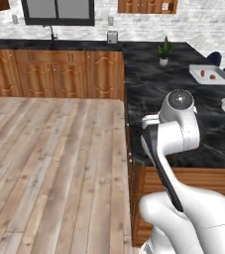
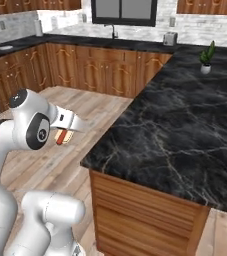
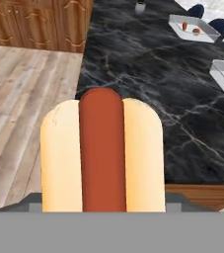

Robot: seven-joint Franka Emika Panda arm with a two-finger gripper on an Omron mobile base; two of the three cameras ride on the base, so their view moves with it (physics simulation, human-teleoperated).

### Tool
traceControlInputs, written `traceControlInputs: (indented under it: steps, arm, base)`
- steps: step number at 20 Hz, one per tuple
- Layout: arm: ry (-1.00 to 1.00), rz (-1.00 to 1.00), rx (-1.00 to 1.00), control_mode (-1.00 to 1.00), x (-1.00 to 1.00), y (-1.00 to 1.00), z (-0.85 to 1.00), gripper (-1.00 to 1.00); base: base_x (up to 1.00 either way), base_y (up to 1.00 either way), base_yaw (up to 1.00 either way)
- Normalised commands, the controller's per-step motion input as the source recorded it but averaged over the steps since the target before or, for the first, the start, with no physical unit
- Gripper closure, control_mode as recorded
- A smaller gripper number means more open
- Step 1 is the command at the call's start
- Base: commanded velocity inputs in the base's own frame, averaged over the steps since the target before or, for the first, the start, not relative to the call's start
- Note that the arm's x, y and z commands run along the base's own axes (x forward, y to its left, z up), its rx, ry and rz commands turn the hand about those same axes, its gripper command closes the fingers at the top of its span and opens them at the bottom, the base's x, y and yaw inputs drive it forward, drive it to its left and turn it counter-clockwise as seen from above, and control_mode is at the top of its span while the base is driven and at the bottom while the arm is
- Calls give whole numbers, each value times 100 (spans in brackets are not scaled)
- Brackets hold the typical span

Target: Place the cold items (sweet potato and carrot) from the fridge in one tupperware on the dining counter. Place the warm items (hot dog and kebab skewer) in the stove area in another tupperware.

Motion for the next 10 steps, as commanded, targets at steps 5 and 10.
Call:
traceControlInputs:
  steps: [5, 10]
  arm:
    - [0, 0, 0, 100, 0, 0, 0, 100]
    - [0, 0, 0, 100, 0, 0, 0, 100]
  base:
    - [-5, -100, 0]
    - [-4, -98, 7]
